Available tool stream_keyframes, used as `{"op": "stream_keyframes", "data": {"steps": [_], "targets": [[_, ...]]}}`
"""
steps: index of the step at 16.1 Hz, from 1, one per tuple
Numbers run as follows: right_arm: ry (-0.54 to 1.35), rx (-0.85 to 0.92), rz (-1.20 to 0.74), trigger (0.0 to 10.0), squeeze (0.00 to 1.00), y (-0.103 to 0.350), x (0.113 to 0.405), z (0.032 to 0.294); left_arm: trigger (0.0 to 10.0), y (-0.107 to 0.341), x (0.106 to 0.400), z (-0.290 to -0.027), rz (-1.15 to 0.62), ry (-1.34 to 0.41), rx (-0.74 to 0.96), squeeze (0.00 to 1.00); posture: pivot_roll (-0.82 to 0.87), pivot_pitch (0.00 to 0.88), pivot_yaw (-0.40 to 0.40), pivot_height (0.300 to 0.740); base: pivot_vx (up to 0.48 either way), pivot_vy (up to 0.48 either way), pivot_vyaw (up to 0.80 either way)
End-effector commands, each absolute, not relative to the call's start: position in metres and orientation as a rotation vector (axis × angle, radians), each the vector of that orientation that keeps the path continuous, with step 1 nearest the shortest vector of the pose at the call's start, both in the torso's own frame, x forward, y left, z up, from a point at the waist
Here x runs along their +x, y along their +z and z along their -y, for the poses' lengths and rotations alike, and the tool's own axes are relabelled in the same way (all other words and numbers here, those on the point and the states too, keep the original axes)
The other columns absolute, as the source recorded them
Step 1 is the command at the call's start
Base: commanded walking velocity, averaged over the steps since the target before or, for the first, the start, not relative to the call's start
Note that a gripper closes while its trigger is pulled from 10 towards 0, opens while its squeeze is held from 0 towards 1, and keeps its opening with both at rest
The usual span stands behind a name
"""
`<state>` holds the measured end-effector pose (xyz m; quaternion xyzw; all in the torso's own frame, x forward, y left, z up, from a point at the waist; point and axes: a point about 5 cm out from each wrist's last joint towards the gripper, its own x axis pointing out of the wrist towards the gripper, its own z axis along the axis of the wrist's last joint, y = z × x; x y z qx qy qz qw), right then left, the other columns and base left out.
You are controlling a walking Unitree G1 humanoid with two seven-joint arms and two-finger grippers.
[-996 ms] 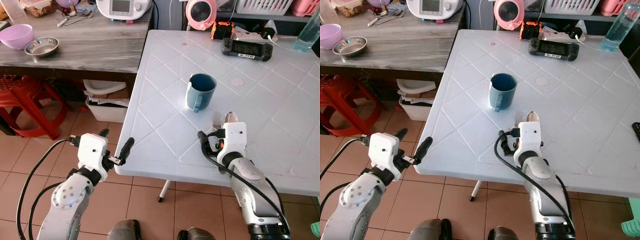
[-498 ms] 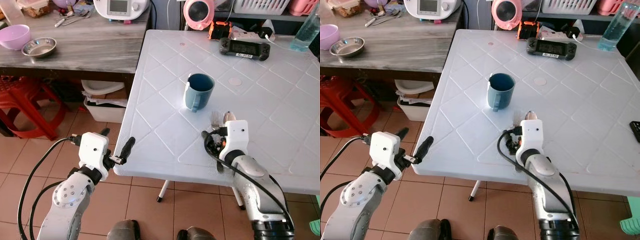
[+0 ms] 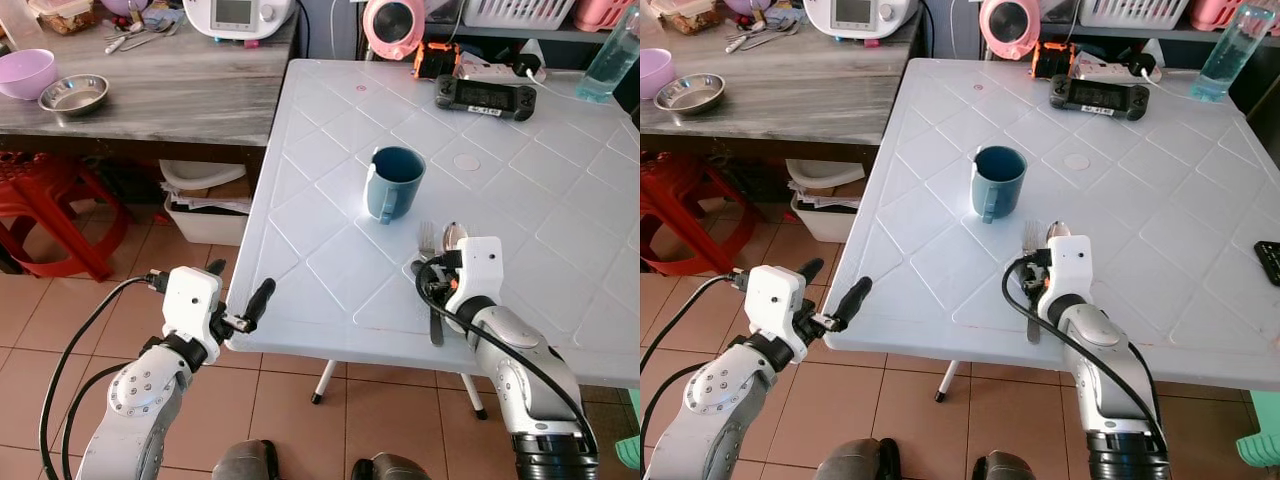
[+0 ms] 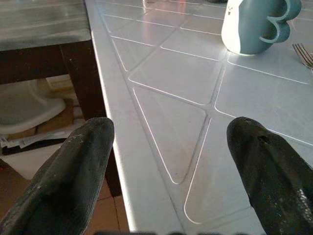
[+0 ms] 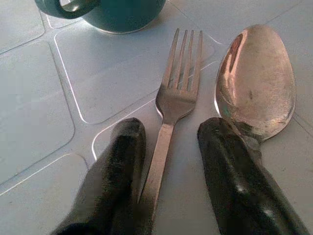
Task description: Setting the table
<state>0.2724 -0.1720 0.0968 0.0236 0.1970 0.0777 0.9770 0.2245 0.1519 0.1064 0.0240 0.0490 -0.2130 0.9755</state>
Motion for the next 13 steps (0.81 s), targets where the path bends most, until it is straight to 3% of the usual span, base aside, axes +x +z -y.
{"op": "stream_keyframes", "data": {"steps": [1,10,13], "targets": [[0.207,0.105,-0.573,0.0,0.0,0.065,0.258,0.163,10.0,0.108,0.223,-0.151,-0.104,-0.441,0.058,0.0,0.07,0.109,0.016,0.74,0.0,0.0,0.0],[0.103,0.223,-0.571,0.0,0.0,0.065,0.256,0.159,10.0,0.099,0.228,-0.157,-0.134,-0.383,0.083,0.0,0.07,0.086,0.016,0.74,0.0,0.0,0.0],[0.112,0.246,-0.573,0.0,0.0,0.064,0.25,0.147,10.0,0.096,0.234,-0.153,-0.127,-0.353,0.084,0.0,0.05,0.045,0.005,0.74,0.0,0.0,0.0]]}}
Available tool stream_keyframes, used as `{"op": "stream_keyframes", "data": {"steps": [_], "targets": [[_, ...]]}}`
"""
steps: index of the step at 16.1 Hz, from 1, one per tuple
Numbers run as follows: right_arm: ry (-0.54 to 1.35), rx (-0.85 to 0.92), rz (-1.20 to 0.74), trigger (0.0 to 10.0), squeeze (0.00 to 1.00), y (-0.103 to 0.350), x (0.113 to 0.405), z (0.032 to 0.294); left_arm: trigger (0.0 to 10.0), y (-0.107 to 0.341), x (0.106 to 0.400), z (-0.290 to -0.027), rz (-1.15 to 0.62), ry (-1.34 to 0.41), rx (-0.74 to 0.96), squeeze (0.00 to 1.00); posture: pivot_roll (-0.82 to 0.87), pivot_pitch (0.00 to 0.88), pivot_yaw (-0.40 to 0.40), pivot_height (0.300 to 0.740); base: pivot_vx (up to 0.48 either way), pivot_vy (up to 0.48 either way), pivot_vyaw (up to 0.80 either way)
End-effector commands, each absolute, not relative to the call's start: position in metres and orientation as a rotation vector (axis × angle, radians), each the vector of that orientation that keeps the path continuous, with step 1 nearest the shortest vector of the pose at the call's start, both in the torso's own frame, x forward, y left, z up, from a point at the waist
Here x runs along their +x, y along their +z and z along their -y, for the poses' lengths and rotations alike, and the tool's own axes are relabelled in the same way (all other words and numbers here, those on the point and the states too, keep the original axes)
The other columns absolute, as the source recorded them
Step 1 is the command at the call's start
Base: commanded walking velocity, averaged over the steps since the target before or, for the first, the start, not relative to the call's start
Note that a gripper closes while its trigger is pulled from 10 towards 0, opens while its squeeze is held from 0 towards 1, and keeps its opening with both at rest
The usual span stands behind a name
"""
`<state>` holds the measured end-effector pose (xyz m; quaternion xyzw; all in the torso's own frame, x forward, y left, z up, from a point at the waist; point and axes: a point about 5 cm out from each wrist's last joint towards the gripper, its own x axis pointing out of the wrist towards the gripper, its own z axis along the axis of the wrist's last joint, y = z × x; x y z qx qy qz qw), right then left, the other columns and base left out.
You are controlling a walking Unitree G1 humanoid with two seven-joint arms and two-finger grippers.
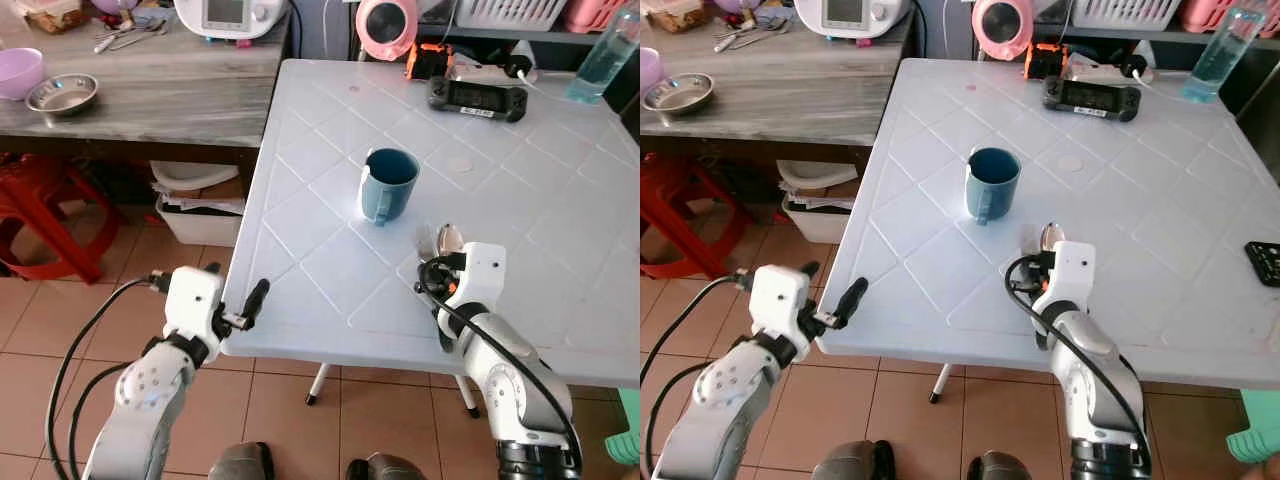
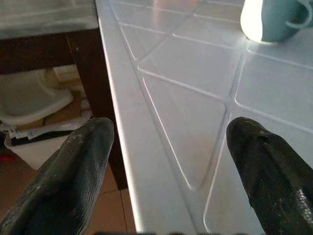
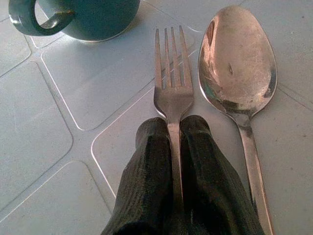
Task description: Setting the table
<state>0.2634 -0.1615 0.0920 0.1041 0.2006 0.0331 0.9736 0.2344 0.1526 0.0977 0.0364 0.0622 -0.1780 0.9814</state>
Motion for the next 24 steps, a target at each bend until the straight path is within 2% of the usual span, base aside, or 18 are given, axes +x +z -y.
{"op": "stream_keyframes", "data": {"steps": [1,4,6,7,8,9,10,20,23,24], "targets": [[0.115,0.247,-0.571,0.0,0.0,0.065,0.251,0.146,10.0,0.096,0.235,-0.151,-0.125,-0.355,0.083,0.0,0.04,0.039,0.005,0.74,0.0,0.0,0.0],[0.111,0.252,-0.558,0.0,0.0,0.067,0.256,0.146,10.0,0.096,0.242,-0.149,-0.115,-0.348,0.075,0.0,0.03,0.023,0.004,0.74,0.0,0.0,0.0],[0.13,0.271,-0.536,0.0,0.0,0.073,0.263,0.137,10.0,0.095,0.248,-0.151,-0.125,-0.317,0.069,0.0,0.03,0.014,0.001,0.74,0.0,0.0,0.0],[0.155,0.286,-0.534,1.2,0.0,0.075,0.264,0.131,10.0,0.095,0.251,-0.152,-0.12,-0.306,0.075,0.0,0.03,0.009,-0.003,0.74,0.0,0.48,0.0],[0.161,0.285,-0.537,1.2,0.0,0.075,0.264,0.13,10.0,0.095,0.252,-0.153,-0.12,-0.301,0.075,0.0,0.03,0.009,-0.003,0.74,0.0,0.48,0.0],[0.168,0.271,-0.538,9.2,0.0,0.075,0.263,0.129,10.0,0.094,0.254,-0.153,-0.12,-0.294,0.075,0.0,0.03,0.004,-0.008,0.74,0.0,0.48,0.0],[0.171,0.27,-0.549,10.0,0.0,0.073,0.261,0.129,10.0,0.095,0.255,-0.153,-0.112,-0.29,0.083,0.0,0.03,0.002,-0.01,0.74,0.0,0.48,0.0],[0.157,0.279,-0.576,10.0,0.0,0.066,0.26,0.132,10.0,0.095,0.264,-0.15,-0.076,-0.274,0.091,0.0,0.02,0.0,-0.011,0.74,0.0,0.48,0.0],[0.157,0.225,-0.491,10.0,0.0,0.074,0.265,0.134,10.0,0.098,0.264,-0.15,-0.041,-0.272,0.103,0.0,0.02,0.0,-0.012,0.74,0.0,0.47,0.0],[0.138,0.136,-0.383,10.0,0.0,0.083,0.269,0.141,10.0,0.1,0.265,-0.151,-0.022,-0.251,0.088,0.0,0.02,0.0,-0.011,0.74,0.0,0.439,0.0]]}}
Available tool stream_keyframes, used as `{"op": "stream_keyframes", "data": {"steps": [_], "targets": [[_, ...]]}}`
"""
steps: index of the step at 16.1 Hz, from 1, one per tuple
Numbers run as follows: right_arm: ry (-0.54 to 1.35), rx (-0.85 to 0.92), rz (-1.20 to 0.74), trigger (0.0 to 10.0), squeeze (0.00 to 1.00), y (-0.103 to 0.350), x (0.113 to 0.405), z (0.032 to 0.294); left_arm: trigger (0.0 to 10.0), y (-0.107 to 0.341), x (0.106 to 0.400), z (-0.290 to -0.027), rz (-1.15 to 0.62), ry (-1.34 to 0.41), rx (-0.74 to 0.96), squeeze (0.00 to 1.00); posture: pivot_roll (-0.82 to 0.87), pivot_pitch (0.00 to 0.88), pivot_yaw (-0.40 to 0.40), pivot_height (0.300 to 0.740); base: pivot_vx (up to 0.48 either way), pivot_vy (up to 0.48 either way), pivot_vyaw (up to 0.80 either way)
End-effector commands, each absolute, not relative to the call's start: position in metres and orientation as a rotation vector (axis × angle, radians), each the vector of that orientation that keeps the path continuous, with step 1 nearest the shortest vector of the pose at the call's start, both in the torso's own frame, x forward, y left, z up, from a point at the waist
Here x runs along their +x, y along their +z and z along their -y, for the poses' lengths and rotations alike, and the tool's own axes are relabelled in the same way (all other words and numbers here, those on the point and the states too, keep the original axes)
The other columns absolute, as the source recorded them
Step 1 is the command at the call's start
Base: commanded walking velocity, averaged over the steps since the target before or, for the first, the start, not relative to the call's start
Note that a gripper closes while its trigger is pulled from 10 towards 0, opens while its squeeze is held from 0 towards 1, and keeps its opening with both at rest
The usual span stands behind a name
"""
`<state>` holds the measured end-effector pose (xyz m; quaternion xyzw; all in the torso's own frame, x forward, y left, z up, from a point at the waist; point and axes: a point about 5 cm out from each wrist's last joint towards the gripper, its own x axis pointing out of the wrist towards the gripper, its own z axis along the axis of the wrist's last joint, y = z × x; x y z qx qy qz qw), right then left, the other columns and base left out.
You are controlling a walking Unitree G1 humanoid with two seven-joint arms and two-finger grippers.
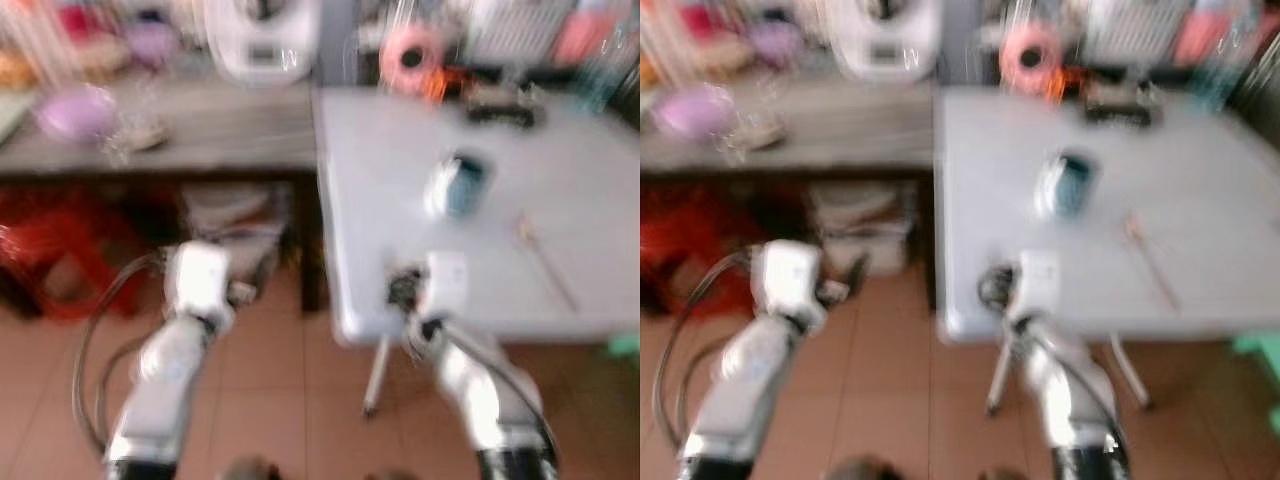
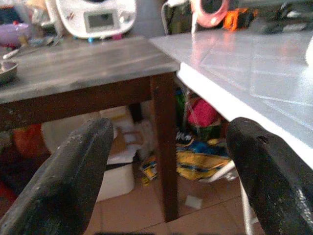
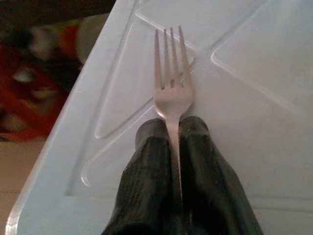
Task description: Setting the table
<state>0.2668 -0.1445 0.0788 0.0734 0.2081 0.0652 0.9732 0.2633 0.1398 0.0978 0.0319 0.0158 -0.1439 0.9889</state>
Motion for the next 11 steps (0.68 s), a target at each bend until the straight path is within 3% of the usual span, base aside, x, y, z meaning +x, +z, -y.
{"op": "stream_keyframes", "data": {"steps": [1,4,8,11], "targets": [[0.132,0.122,-0.361,10.0,0.0,0.085,0.27,0.142,10.0,0.101,0.266,-0.15,-0.019,-0.247,0.083,0.0,0.02,0.0,-0.011,0.74,0.0,0.439,0.0],[0.109,0.101,-0.271,10.0,0.0,0.098,0.275,0.147,10.0,0.104,0.27,-0.149,0.01,-0.204,0.086,0.0,0.01,0.0,-0.005,0.74,0.0,0.433,0.0],[0.081,0.066,-0.186,10.0,0.0,0.107,0.281,0.155,10.0,0.11,0.275,-0.151,0.039,-0.191,0.068,0.0,0.01,0.0,0.0,0.74,0.352,0.323,0.0],[0.09,0.037,-0.158,10.0,0.0,0.109,0.281,0.152,10.0,0.112,0.276,-0.151,0.048,-0.194,0.063,0.0,0.01,0.0,0.001,0.74,0.451,0.0,0.0]]}}
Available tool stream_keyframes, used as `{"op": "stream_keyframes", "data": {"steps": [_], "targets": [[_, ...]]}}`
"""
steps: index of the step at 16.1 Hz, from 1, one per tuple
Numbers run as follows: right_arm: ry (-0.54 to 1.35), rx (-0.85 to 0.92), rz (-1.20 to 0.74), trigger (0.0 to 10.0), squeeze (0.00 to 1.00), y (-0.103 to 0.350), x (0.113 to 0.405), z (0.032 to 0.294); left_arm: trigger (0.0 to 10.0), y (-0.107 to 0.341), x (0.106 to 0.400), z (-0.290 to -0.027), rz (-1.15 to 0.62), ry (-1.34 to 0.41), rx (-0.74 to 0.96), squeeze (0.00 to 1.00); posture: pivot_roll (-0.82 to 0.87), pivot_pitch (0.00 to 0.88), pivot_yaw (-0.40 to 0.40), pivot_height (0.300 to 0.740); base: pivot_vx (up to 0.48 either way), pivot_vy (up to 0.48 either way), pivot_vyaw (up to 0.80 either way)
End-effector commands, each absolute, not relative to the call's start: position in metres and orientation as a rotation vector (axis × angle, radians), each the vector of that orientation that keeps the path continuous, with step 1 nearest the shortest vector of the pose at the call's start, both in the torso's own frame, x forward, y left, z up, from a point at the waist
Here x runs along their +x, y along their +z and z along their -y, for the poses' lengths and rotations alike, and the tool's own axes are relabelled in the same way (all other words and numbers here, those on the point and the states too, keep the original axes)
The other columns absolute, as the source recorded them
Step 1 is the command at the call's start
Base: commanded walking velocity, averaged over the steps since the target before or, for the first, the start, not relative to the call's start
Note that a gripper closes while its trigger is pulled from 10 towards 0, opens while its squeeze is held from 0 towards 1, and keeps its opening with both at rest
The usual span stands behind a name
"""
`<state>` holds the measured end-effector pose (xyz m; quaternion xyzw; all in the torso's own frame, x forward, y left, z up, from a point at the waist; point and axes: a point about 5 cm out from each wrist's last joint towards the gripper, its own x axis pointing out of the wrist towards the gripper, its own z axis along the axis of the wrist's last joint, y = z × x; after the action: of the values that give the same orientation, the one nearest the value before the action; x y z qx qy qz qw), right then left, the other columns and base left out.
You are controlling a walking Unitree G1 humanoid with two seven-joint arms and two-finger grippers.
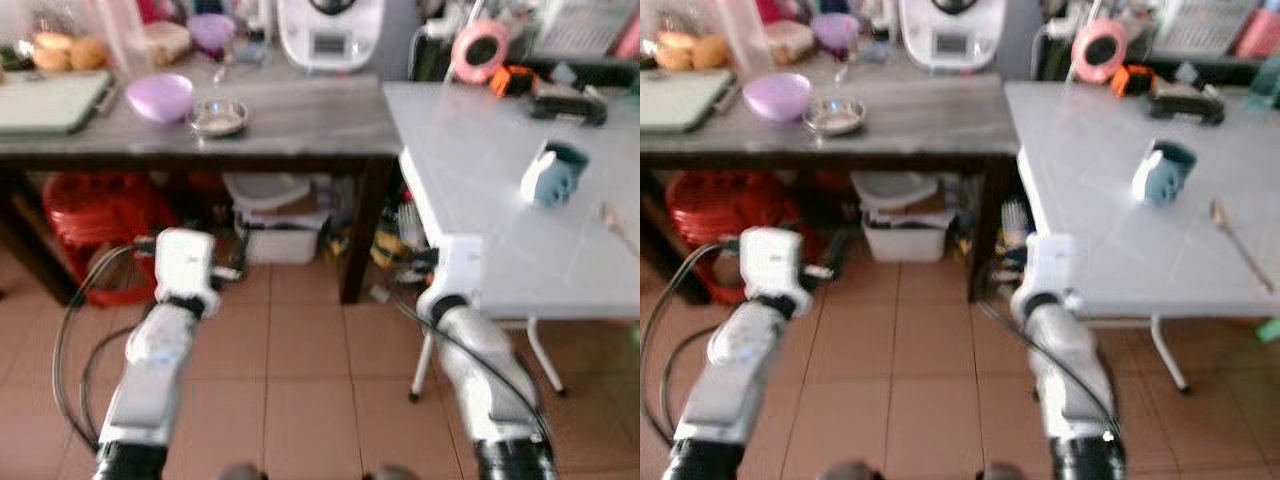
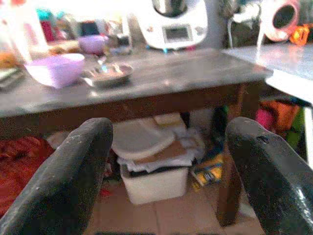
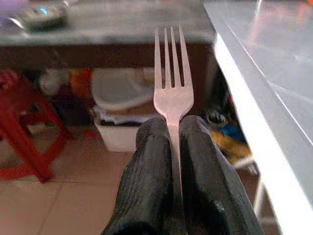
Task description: Setting the table
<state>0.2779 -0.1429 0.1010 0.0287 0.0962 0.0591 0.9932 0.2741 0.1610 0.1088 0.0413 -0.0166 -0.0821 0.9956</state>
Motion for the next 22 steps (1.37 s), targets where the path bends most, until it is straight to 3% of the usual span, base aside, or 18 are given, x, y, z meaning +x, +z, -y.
{"op": "stream_keyframes", "data": {"steps": [1,10,18,22], "targets": [[0.103,0.037,-0.15,10.0,0.0,0.109,0.28,0.151,10.0,0.113,0.276,-0.15,0.054,-0.197,0.07,0.0,0.02,0.0,0.001,0.74,0.458,0.0,0.0],[0.088,0.021,-0.094,10.0,0.0,0.115,0.278,0.155,10.0,0.111,0.272,-0.146,0.051,-0.174,0.061,0.0,0.01,0.0,0.002,0.74,0.473,0.0,0.59],[0.028,0.033,-0.035,10.0,0.0,0.123,0.28,0.161,10.0,0.111,0.273,-0.145,0.046,-0.181,0.049,0.0,0.01,0.0,0.007,0.74,0.454,0.034,0.0],[0.015,0.039,-0.031,10.0,0.0,0.122,0.282,0.161,10.0,0.113,0.273,-0.145,0.059,-0.191,0.052,0.0,0.01,0.0,0.007,0.74,0.338,0.341,-0.71]]}}
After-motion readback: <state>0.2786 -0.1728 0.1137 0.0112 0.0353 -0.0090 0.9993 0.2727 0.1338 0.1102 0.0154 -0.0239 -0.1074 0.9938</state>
